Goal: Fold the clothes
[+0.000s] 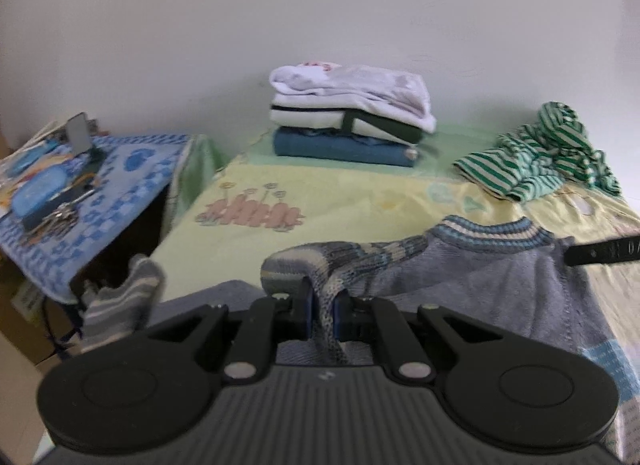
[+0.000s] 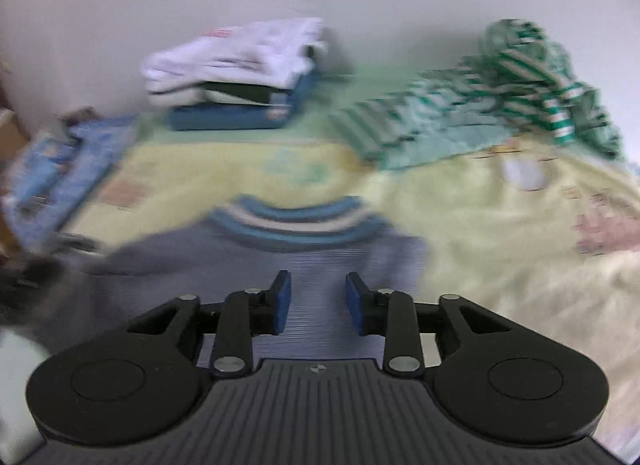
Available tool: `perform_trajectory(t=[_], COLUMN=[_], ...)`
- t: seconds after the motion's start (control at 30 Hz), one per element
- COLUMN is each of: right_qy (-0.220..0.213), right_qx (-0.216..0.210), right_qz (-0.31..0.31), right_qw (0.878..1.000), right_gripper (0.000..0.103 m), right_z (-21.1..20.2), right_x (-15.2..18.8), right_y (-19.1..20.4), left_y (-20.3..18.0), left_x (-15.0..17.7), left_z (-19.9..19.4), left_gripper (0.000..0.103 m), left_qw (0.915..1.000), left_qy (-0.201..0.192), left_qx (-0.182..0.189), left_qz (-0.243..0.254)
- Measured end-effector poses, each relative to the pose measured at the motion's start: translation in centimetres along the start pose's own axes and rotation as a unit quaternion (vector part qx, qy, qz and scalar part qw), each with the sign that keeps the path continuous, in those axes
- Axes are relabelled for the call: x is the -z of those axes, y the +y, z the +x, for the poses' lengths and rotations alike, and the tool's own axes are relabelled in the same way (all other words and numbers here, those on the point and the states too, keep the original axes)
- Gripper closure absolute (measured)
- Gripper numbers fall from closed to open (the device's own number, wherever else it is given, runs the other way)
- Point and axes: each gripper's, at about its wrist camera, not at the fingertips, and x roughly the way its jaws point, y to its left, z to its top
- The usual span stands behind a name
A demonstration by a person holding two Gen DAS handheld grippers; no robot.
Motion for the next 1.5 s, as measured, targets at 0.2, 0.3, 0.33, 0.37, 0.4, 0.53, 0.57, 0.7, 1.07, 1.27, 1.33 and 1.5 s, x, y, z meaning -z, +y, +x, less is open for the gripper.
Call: perform_trajectory(t=[0.2,0.3,0.33,0.37,0.4,0.53,0.57,0.7,1.07,1.27,1.33,1.5], right_qy=[0.035,0.059,0.067,0.075,0.082,0.108,0.11,0.119,0.122,0.048,0.029,-0.006], right_qx=[-0.07,-0.076,-0.078,-0.08,-0.082,-0.094,-0.1,-0.125,-0.171,-0.135,-0.134,-0.126], right_qz=[0.049,0.078,0.088,0.098,0.107,0.147,0.158,0.201,0.27,0.189,0.172,0.142], right_qw=[0.996,0.992,0.991,0.989,0.987,0.979,0.976,0.964,0.94,0.972,0.976,0.982], right_gripper=[0.05,0.046,0.046,0.046,0.046,0.045,0.043,0.043,0.089,0.093,0.093,0.093], right_z=[-0.4,0.1,0.3,0.5,0.7,1.3,1.4,1.7,1.8,-0.8,-1.6,-3.6], right_x=[-0.7,-0.7,-0.7,-0.7,-0.7,-0.6,-0.4,0.2,0.8,-1.3,-1.7,-2.5], right_y=[4.9,6.4,6.8,7.3,7.8,9.2,9.1,8.8,8.3,8.0,7.4,6.3], left_y=[-0.4,-0.7,-0.8,-0.9,-1.0,-0.9,-0.8,-0.8,-2.2,-2.3,-2.1,-5.3], left_x=[0.5,0.8,0.9,1.1,1.2,1.6,1.6,1.9,2.5,2.4,2.3,2.5], left_z=[0.5,0.3,0.3,0.2,0.2,0.2,0.1,-0.2,-0.7,-3.2,-4.3,-6.7], left_gripper=[0.098,0.098,0.098,0.098,0.097,0.097,0.098,0.098,0.086,0.073,0.075,0.092], left_qw=[0.9983,0.9962,0.9955,0.9948,0.9942,0.9928,0.9924,0.9913,0.9907,0.989,0.9875,0.9643], left_qy=[0.003,-0.001,-0.004,-0.007,-0.008,-0.009,-0.01,-0.01,-0.011,-0.033,-0.028,-0.021], left_qx=[0.045,0.069,0.072,0.076,0.079,0.087,0.09,0.098,0.077,0.062,0.083,0.182], left_qz=[0.036,0.053,0.061,0.067,0.072,0.082,0.083,0.088,0.112,0.131,0.131,0.191])
